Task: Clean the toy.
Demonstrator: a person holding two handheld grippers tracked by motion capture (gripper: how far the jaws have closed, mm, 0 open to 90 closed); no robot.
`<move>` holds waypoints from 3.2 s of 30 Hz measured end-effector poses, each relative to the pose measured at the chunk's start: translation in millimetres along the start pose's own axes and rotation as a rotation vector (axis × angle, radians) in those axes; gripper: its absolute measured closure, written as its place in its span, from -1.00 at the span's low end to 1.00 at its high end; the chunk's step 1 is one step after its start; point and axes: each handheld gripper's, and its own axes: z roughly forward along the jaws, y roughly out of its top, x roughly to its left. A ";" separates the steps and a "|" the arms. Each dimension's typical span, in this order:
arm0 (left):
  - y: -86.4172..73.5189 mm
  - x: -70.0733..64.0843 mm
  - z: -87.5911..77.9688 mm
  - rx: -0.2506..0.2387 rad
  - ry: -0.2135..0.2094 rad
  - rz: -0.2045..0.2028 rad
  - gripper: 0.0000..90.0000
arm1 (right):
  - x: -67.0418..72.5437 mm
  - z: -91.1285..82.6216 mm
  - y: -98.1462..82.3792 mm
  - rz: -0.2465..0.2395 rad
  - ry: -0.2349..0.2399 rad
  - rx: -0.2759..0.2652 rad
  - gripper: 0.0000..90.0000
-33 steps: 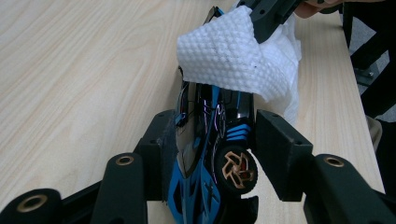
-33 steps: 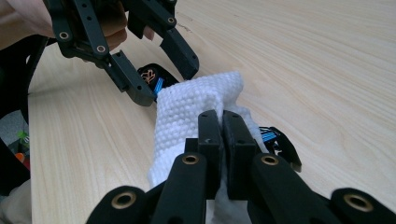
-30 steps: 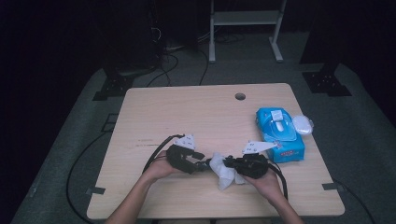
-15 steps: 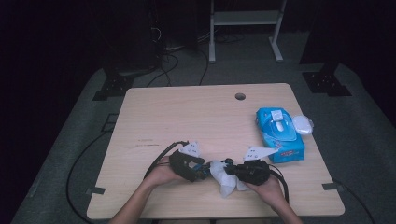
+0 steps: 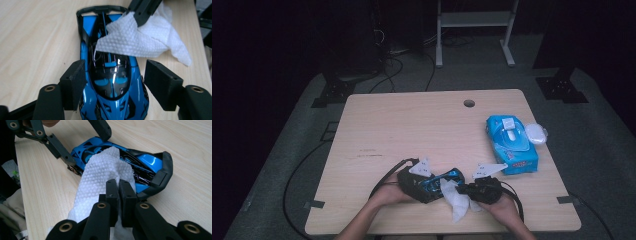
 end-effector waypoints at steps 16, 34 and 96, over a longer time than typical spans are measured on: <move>10.4 -1.2 19.6 0.058 0.041 0.012 -0.50 | -4.9 -41.8 -3.8 0.049 0.011 -0.122 0.92; 14.9 -0.9 40.0 0.111 0.047 -0.004 -0.46 | -14.4 -55.4 -13.5 0.088 0.006 -0.163 0.91; 27.0 47.0 24.1 0.009 0.114 -0.065 -0.60 | -50.6 -92.9 -41.1 0.127 -0.197 -0.157 0.35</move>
